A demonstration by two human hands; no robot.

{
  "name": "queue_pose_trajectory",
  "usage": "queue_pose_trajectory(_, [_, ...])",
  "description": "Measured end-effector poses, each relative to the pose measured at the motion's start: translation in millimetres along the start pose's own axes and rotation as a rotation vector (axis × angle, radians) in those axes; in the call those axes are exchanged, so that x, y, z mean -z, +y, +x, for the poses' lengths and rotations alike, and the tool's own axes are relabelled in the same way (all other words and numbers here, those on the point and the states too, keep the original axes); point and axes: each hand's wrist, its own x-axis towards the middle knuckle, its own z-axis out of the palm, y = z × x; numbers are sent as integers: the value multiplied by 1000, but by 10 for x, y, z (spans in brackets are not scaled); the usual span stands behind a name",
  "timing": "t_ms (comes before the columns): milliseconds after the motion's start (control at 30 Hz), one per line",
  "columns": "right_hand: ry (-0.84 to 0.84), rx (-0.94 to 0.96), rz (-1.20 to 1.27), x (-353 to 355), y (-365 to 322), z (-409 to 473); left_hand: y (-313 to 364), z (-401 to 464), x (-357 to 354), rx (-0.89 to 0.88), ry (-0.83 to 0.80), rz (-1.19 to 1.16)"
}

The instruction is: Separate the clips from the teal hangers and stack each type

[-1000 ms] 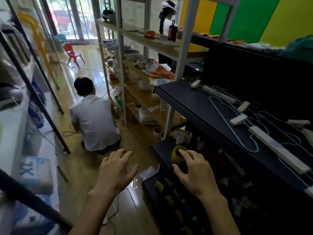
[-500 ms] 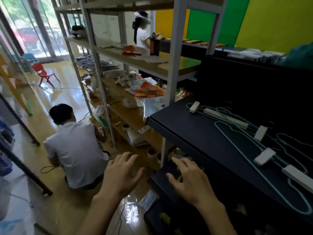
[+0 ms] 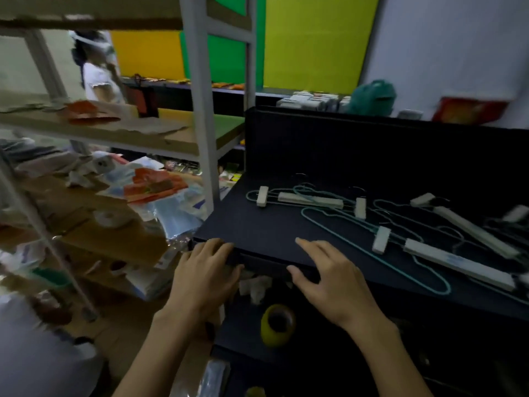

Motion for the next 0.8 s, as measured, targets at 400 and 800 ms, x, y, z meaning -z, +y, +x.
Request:
queue_pose_trajectory(400, [147,-337,-170,714,698,-290,624,748,-273,-279,-47,-94])
queue_pose_trajectory(800, [41,-500,-248,1062,1728,-240,1287,1575,-509,-346,-13,-96])
